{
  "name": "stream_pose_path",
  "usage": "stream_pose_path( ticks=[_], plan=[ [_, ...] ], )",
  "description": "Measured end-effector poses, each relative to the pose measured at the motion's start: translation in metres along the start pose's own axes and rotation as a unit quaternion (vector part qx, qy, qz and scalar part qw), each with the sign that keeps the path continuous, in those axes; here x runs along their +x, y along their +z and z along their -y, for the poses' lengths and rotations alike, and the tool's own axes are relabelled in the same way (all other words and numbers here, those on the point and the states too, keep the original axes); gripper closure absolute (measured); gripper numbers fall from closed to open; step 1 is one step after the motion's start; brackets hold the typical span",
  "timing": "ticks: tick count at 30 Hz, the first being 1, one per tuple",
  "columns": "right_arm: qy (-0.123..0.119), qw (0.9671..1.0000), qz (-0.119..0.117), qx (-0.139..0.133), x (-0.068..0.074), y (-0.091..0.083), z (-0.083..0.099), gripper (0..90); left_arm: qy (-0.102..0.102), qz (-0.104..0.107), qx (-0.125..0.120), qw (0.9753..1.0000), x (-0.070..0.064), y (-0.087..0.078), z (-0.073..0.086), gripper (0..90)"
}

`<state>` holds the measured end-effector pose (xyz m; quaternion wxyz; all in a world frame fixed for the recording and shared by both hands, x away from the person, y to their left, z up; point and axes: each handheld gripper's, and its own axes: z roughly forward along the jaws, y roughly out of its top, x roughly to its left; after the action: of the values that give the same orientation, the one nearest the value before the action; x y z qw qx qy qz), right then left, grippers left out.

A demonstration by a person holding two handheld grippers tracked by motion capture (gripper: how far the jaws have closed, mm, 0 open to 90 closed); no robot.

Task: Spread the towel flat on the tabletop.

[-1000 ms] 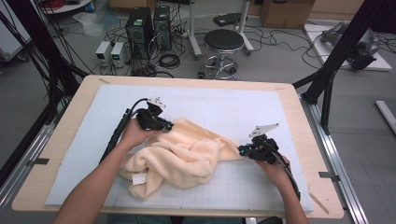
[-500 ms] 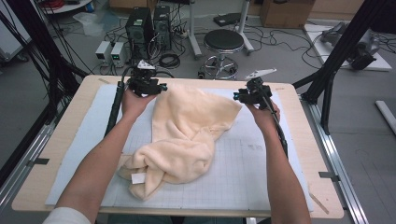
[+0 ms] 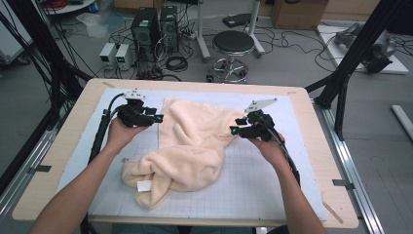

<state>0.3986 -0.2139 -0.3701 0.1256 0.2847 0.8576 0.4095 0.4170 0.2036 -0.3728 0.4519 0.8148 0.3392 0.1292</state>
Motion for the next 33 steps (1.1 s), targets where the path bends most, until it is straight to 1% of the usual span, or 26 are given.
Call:
stream_pose_path(
  ticks=[2, 4, 5, 6, 8, 9, 10, 11, 12, 13, 14, 15, 17, 18, 19, 20, 21, 23, 24, 26, 27, 28, 29, 30, 31, 33],
  plan=[
    [-0.007, 0.9998, -0.012, -0.01, 0.014, -0.005, 0.002, 54.1, 0.0, 0.019, -0.001, 0.9998, -0.008, -0.009, 0.008, 50.6],
    [-0.016, 0.9993, -0.033, -0.013, 0.026, -0.009, 0.003, 50.7, 0.015, 0.035, 0.008, 0.9992, -0.017, -0.018, 0.016, 48.5],
    [-0.018, 0.9988, -0.042, -0.017, 0.033, -0.011, 0.004, 50.1, 0.021, 0.039, 0.007, 0.999, -0.022, -0.023, 0.019, 48.0],
    [-0.027, 0.9982, -0.049, -0.019, 0.039, -0.013, 0.005, 48.4, 0.021, 0.045, 0.002, 0.9988, -0.027, -0.029, 0.023, 47.2],
    [-0.036, 0.9969, -0.068, -0.016, 0.051, -0.016, 0.008, 44.6, 0.027, 0.061, 0.0, 0.9978, -0.034, -0.041, 0.03, 47.0],
    [-0.035, 0.9957, -0.084, -0.02, 0.056, -0.018, 0.01, 43.0, 0.027, 0.069, 0.001, 0.9972, -0.038, -0.047, 0.033, 46.5],
    [-0.038, 0.9934, -0.105, -0.027, 0.06, -0.02, 0.013, 42.4, 0.028, 0.078, -0.001, 0.9966, -0.042, -0.053, 0.037, 45.4],
    [-0.041, 0.9918, -0.118, -0.027, 0.066, -0.022, 0.015, 41.5, 0.033, 0.086, -0.003, 0.9957, -0.047, -0.059, 0.041, 45.0],
    [-0.047, 0.9913, -0.12, -0.026, 0.072, -0.023, 0.017, 41.2, 0.04, 0.094, -0.006, 0.9947, -0.051, -0.064, 0.045, 45.2],
    [-0.055, 0.9902, -0.125, -0.03, 0.077, -0.023, 0.019, 41.2, 0.042, 0.099, -0.008, 0.9942, -0.055, -0.068, 0.049, 45.7],
    [-0.057, 0.9892, -0.131, -0.031, 0.082, -0.022, 0.021, 40.9, 0.044, 0.106, -0.008, 0.9934, -0.058, -0.072, 0.053, 45.6],
    [-0.065, 0.9889, -0.131, -0.025, 0.086, -0.019, 0.023, 40.8, 0.047, 0.112, -0.006, 0.9926, -0.06, -0.074, 0.056, 45.6],
    [-0.072, 0.9894, -0.126, -0.005, 0.093, -0.011, 0.025, 41.1, 0.051, 0.126, 0.002, 0.9908, -0.063, -0.073, 0.063, 45.6],
    [-0.072, 0.9892, -0.128, 0.0, 0.094, -0.005, 0.026, 42.7, 0.048, 0.132, 0.009, 0.9901, -0.064, -0.071, 0.066, 45.7],
    [-0.071, 0.989, -0.129, 0.005, 0.096, 0.001, 0.027, 45.7, 0.046, 0.14, 0.017, 0.9889, -0.066, -0.067, 0.068, 46.1],
    [-0.074, 0.9892, -0.126, 0.015, 0.097, 0.007, 0.028, 48.9, 0.048, 0.147, 0.028, 0.9875, -0.067, -0.063, 0.07, 47.0],
    [-0.075, 0.9895, -0.12, 0.028, 0.098, 0.012, 0.029, 53.6, 0.05, 0.157, 0.035, 0.9857, -0.069, -0.058, 0.072, 48.7],
    [-0.078, 0.9881, -0.125, 0.046, 0.099, 0.021, 0.031, 68.1, 0.048, 0.177, 0.054, 0.9815, -0.075, -0.046, 0.077, 54.4],
    [-0.08, 0.9871, -0.127, 0.056, 0.099, 0.024, 0.032, 73.7, 0.052, 0.184, 0.064, 0.9794, -0.079, -0.041, 0.079, 56.8],
    [-0.078, 0.9858, -0.136, 0.061, 0.098, 0.024, 0.032, 77.6, 0.059, 0.196, 0.082, 0.9754, -0.087, -0.031, 0.083, 62.6],
    [-0.079, 0.9859, -0.137, 0.055, 0.097, 0.021, 0.032, 78.1, 0.062, 0.203, 0.083, 0.9738, -0.09, -0.028, 0.083, 66.4],
    [-0.077, 0.9863, -0.137, 0.049, 0.095, 0.018, 0.032, 78.6, 0.065, 0.205, 0.08, 0.9733, -0.093, -0.028, 0.082, 70.9],
    [-0.073, 0.9869, -0.137, 0.046, 0.093, 0.014, 0.032, 79.0, 0.066, 0.205, 0.077, 0.9734, -0.095, -0.028, 0.081, 75.7],
    [-0.07, 0.9875, -0.134, 0.044, 0.091, 0.009, 0.033, 79.1, 0.066, 0.204, 0.074, 0.9738, -0.096, -0.03, 0.079, 78.5],
    [-0.069, 0.9881, -0.131, 0.041, 0.089, 0.004, 0.033, 79.3, 0.066, 0.202, 0.068, 0.9748, -0.097, -0.032, 0.076, 79.9],
    [-0.068, 0.9893, -0.124, 0.037, 0.086, -0.007, 0.034, 79.5, 0.06, 0.201, 0.045, 0.9767, -0.098, -0.04, 0.069, 80.7]
  ],
)
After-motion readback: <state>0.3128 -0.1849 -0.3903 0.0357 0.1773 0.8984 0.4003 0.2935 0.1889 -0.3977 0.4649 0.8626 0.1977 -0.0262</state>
